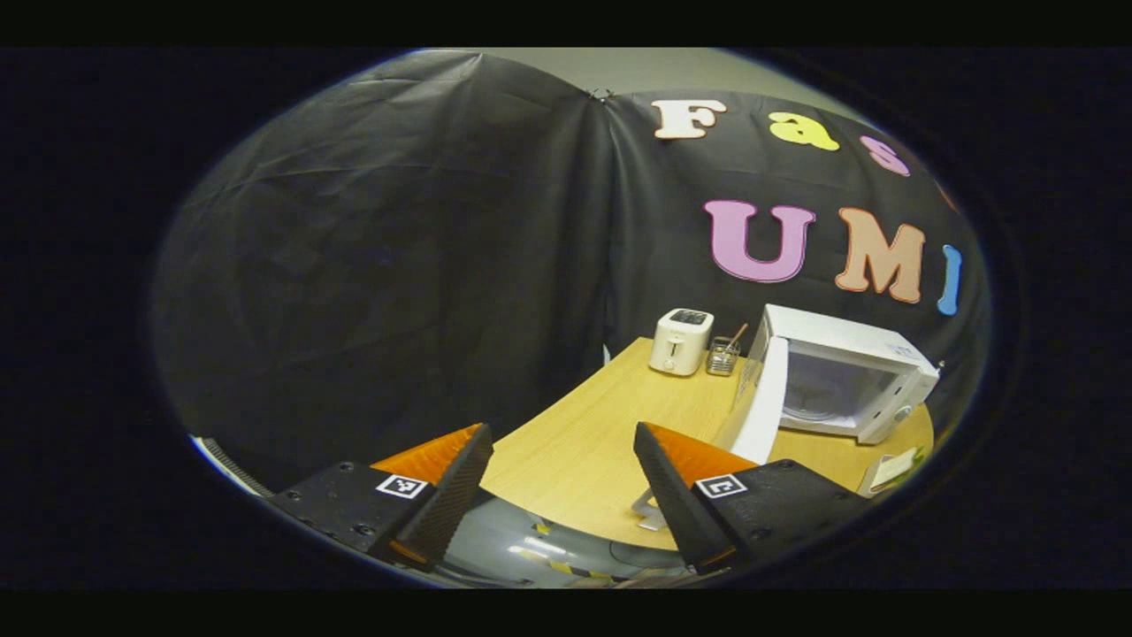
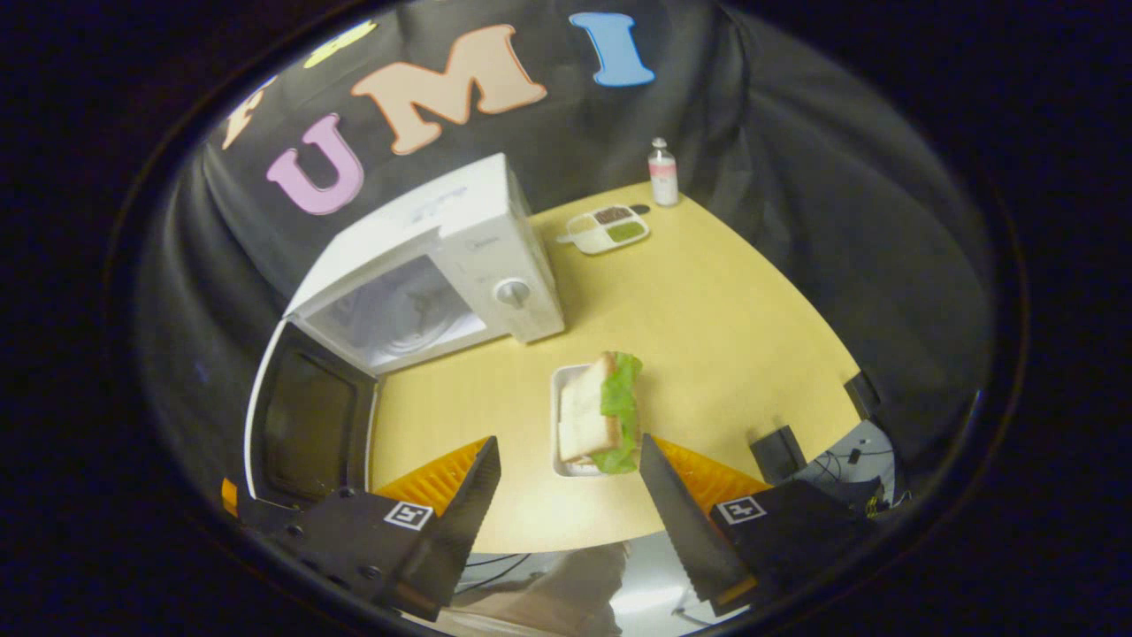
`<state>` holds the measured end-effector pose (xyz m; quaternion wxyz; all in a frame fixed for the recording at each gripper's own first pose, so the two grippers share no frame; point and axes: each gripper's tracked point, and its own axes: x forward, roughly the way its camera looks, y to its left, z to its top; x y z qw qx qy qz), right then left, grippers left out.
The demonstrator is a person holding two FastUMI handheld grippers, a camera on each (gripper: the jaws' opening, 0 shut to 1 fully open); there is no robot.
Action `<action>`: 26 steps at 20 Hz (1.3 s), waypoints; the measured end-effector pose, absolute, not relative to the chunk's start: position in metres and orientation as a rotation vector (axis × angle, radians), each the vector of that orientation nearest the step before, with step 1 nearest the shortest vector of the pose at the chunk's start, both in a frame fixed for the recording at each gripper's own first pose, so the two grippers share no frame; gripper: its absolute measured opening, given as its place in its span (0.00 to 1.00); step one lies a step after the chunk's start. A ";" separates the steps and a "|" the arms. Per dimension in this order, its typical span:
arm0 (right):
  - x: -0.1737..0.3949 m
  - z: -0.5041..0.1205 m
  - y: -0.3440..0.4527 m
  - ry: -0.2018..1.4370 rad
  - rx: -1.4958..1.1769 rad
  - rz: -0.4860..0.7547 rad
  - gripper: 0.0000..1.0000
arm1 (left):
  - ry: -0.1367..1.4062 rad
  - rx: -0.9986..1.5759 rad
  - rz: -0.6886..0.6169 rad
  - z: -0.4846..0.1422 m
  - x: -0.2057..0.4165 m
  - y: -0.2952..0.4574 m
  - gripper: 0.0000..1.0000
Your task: Open the microwave oven with the left hand, put the food in, and close the microwave oven.
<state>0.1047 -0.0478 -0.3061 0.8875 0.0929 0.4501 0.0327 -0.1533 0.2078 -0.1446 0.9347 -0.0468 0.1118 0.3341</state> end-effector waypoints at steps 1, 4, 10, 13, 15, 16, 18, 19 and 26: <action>0.108 -0.320 -0.054 1.001 0.224 0.062 0.93 | 0.221 -0.106 0.695 -0.141 -0.153 0.201 0.94; 0.133 -0.347 -0.057 1.099 0.312 0.088 0.99 | 0.204 -0.117 0.737 -0.131 -0.154 0.188 0.94; 0.159 -0.391 -0.063 1.249 0.344 0.146 0.98 | 0.165 -0.141 0.809 -0.115 -0.153 0.165 0.94; 0.162 -0.402 -0.052 1.294 0.422 0.197 0.88 | 0.156 -0.137 0.833 -0.108 -0.153 0.152 0.94; 0.159 -0.410 -0.047 1.325 0.442 0.230 0.87 | 0.150 -0.131 0.845 -0.103 -0.150 0.145 0.94; 0.159 -0.415 -0.046 1.339 0.434 0.237 0.87 | 0.148 -0.127 0.852 -0.100 -0.150 0.142 0.94; 0.159 -0.420 -0.044 1.358 0.449 0.243 0.76 | 0.151 -0.124 0.861 -0.099 -0.148 0.137 0.90; 0.160 -0.420 -0.039 1.364 0.477 0.254 0.65 | 0.153 -0.124 0.865 -0.098 -0.148 0.134 0.90; 0.157 -0.407 -0.033 1.342 0.551 0.291 0.41 | 0.165 -0.138 0.861 -0.093 -0.137 0.113 0.90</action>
